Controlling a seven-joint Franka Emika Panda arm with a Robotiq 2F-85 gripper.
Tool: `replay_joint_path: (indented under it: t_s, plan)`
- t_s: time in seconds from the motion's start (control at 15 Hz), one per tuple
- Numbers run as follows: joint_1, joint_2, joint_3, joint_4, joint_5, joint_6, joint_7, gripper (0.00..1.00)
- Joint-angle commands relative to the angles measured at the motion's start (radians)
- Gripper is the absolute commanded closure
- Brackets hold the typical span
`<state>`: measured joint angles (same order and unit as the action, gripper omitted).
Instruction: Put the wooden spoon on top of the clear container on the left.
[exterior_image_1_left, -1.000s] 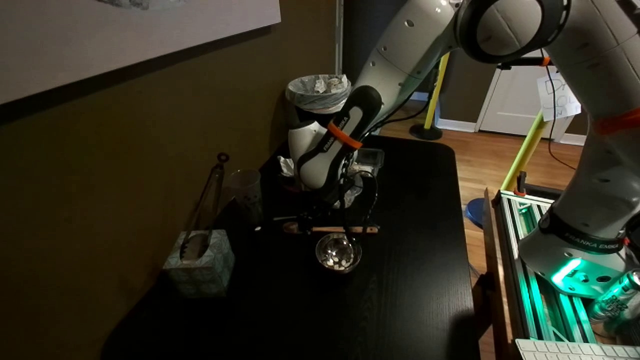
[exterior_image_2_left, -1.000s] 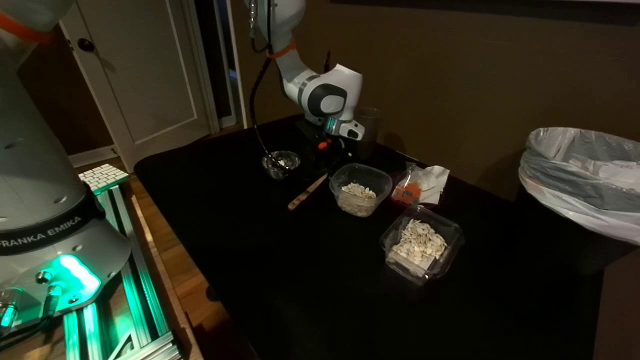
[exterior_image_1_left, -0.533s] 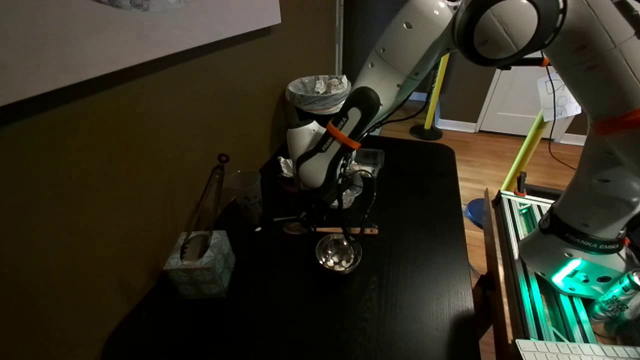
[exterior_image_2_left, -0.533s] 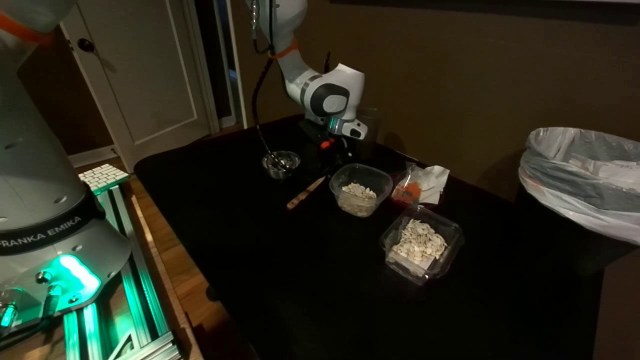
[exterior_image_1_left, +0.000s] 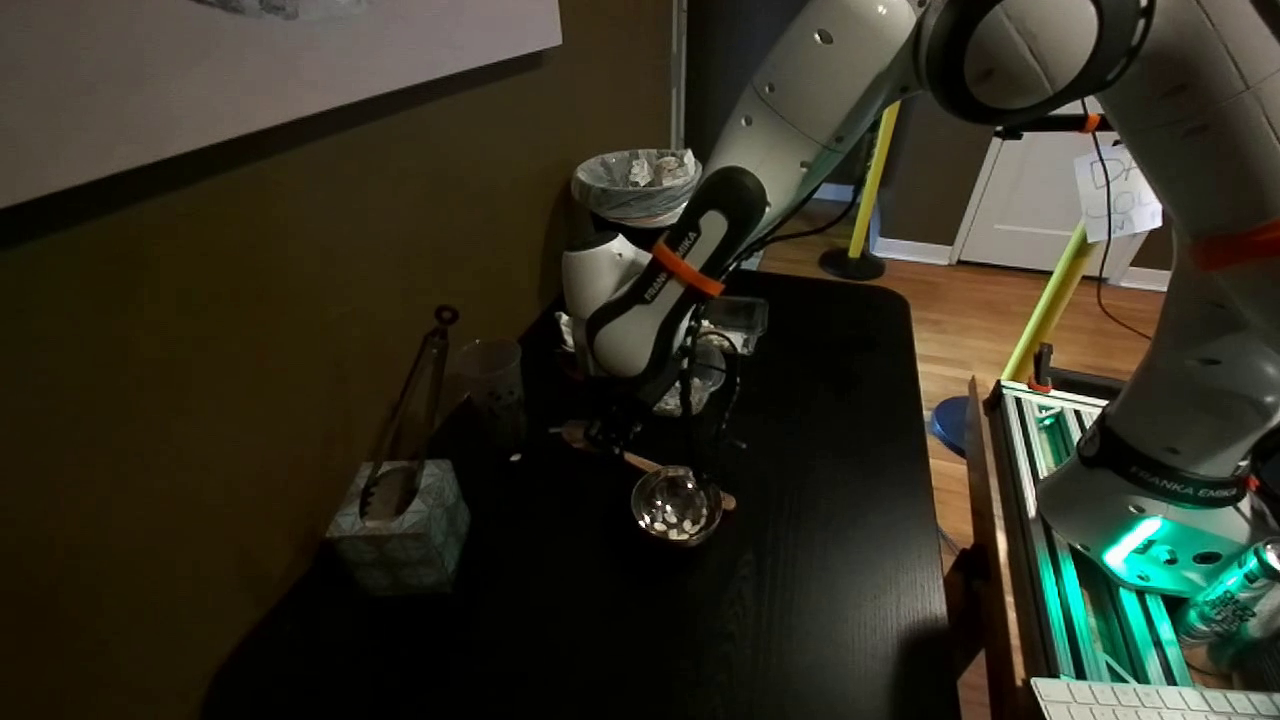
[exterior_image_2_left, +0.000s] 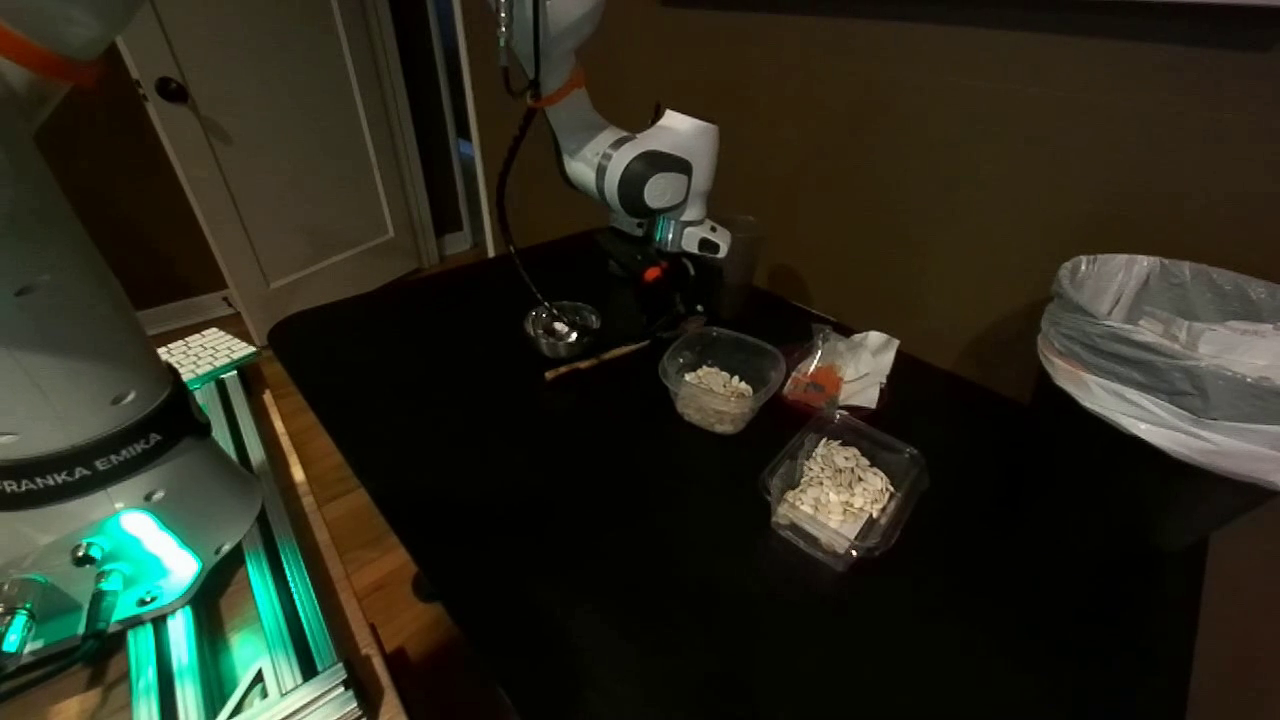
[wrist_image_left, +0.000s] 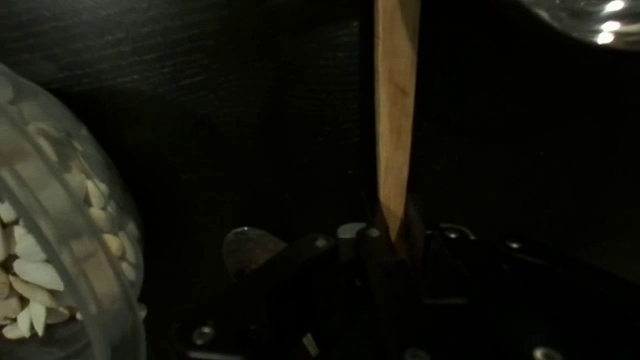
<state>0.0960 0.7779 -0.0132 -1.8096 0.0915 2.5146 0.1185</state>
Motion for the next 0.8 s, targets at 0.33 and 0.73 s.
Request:
replay_joint_path:
  t_s: [0.33,0.73]
  plan:
    - [0.037,-0.175,-0.011,-0.057,-0.186,-0.28,-0.052,0.96]
    - [0.018,-0.287,-0.02,-0.048,-0.264,-0.443,-0.014,0.96]
